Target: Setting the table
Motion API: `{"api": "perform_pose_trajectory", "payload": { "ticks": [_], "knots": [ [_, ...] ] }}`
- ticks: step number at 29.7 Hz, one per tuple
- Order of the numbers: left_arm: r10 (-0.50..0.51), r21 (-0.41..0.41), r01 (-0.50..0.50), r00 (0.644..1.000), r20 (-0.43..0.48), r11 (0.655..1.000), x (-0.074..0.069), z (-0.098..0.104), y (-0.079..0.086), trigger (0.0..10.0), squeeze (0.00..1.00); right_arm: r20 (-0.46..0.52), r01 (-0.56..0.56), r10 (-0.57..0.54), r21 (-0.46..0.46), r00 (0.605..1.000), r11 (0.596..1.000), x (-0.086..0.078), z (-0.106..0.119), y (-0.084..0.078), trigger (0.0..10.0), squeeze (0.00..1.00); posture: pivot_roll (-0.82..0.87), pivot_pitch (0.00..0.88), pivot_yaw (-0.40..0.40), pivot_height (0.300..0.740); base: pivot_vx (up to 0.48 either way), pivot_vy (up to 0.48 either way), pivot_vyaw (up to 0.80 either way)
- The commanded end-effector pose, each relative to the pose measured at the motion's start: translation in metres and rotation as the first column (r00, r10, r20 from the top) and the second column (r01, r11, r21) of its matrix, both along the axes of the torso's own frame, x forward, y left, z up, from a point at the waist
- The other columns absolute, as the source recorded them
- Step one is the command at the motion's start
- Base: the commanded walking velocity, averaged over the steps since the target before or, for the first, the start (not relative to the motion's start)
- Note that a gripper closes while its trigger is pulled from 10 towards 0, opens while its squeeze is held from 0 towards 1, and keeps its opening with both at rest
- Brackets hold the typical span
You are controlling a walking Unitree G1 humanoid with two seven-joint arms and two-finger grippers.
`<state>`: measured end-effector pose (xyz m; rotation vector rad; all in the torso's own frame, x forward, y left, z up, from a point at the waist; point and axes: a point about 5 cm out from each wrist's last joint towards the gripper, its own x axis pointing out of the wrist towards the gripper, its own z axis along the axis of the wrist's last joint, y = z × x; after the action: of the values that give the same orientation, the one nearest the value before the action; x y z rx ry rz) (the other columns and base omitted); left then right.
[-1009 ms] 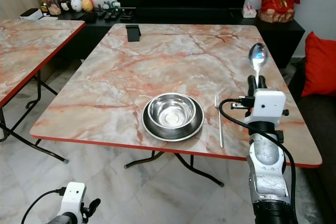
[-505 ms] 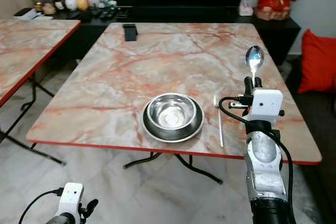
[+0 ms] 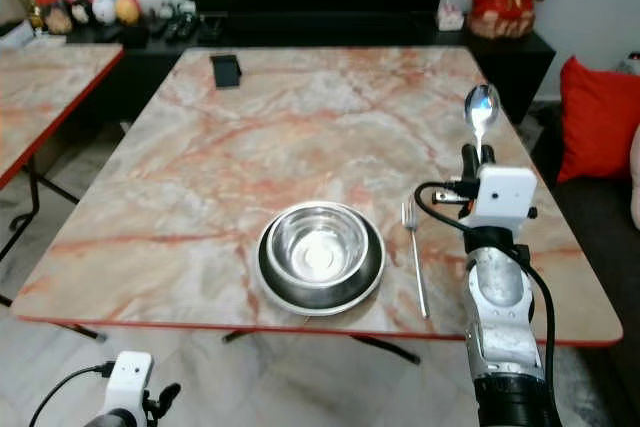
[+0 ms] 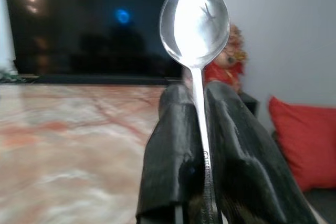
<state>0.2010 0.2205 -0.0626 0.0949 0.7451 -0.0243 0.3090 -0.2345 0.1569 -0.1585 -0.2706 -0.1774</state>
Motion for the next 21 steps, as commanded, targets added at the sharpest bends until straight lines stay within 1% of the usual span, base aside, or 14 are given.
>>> {"api": "perform_pose_trajectory", "payload": {
  "ticks": [1, 7, 11, 13, 15, 16, 18, 19, 20, 21],
  "knots": [
    [-0.018, -0.01, 0.018, 1.0, -0.014, 1.0, -0.002, -0.002, -0.006, 10.0, 0.0, -0.002, 0.015, -0.015, 0.006, 1.0, 1.0, 0.0, 0.001, -0.004, 10.0, 0.0, -0.01, 0.0, 0.03, 0.74, 0.0, 0.0, 0.0],
    [-0.01, -0.011, 0.01, 1.0, -0.013, 1.0, -0.002, -0.002, -0.004, 10.0, 0.0, -0.01, 0.015, -0.015, 0.006, 1.0, 1.0, -0.001, 0.0, -0.002, 10.0, 0.0, -0.01, 0.0, 0.032, 0.74, 0.0, 0.0, 0.0],
    [-0.01, -0.01, 0.01, 1.0, -0.014, 1.0, -0.002, -0.002, -0.004, 10.0, 0.0, -0.037, 0.021, -0.021, -0.006, 0.999, 1.0, -0.002, -0.002, -0.003, 10.0, 0.0, -0.01, 0.0, 0.035, 0.74, 0.0, 0.0, 0.0],
    [-0.01, -0.009, 0.009, 1.0, -0.017, 1.0, -0.002, -0.002, -0.003, 10.0, 0.0, -0.095, 0.02, -0.023, -0.031, 0.995, 0.999, -0.002, -0.004, -0.005, 10.0, 0.0, -0.02, 0.0, 0.039, 0.74, 0.0, 0.0, 0.0],
    [-0.011, -0.01, 0.011, 1.0, -0.02, 1.0, -0.003, -0.003, -0.003, 10.0, 0.0, -0.175, 0.038, -0.044, -0.039, 0.984, 0.999, -0.002, -0.01, -0.01, 10.0, 0.0, -0.02, 0.0, 0.039, 0.74, 0.0, 0.0, 0.0],
    [-0.011, -0.01, 0.011, 1.0, -0.02, 1.0, -0.003, -0.003, -0.003, 10.0, 0.0, -0.175, 0.038, -0.044, -0.039, 0.984, 0.999, -0.002, -0.01, -0.01, 10.0, 0.0, -0.02, 0.0, 0.039, 0.74, 0.0, 0.0, 0.0],
    [-0.013, -0.012, 0.013, 1.0, -0.022, 1.0, -0.003, -0.003, -0.004, 10.0, 0.0, -0.28, 0.052, -0.058, -0.028, 0.958, 0.998, -0.005, -0.016, -0.014, 10.0, 0.0, -0.03, 0.0, 0.042, 0.74, 0.0, 0.0, 0.0],
    [-0.014, -0.013, 0.014, 1.0, -0.023, 1.0, -0.003, -0.003, -0.004, 10.0, 0.0, -0.307, 0.053, -0.057, -0.021, 0.95, 0.998, -0.006, -0.017, -0.015, 10.0, 0.0, -0.03, 0.0, 0.042, 0.74, 0.0, 0.0, 0.0],
    [-0.014, -0.013, 0.014, 1.0, -0.023, 1.0, -0.003, -0.003, -0.004, 10.0, 0.0, -0.307, 0.053, -0.057, -0.021, 0.95, 0.998, -0.006, -0.017, -0.015, 10.0, 0.0, -0.03, 0.0, 0.042, 0.74, 0.0, 0.0, 0.0],
    [-0.015, -0.014, 0.015, 1.0, -0.024, 1.0, -0.003, -0.003, -0.004, 10.0, 0.0, -0.337, 0.039, -0.037, -0.001, 0.941, 0.999, -0.008, -0.018, -0.014, 10.0, 0.0, -0.05, 0.0, 0.044, 0.74, 0.0, 0.0, 0.0]
  ]
}}
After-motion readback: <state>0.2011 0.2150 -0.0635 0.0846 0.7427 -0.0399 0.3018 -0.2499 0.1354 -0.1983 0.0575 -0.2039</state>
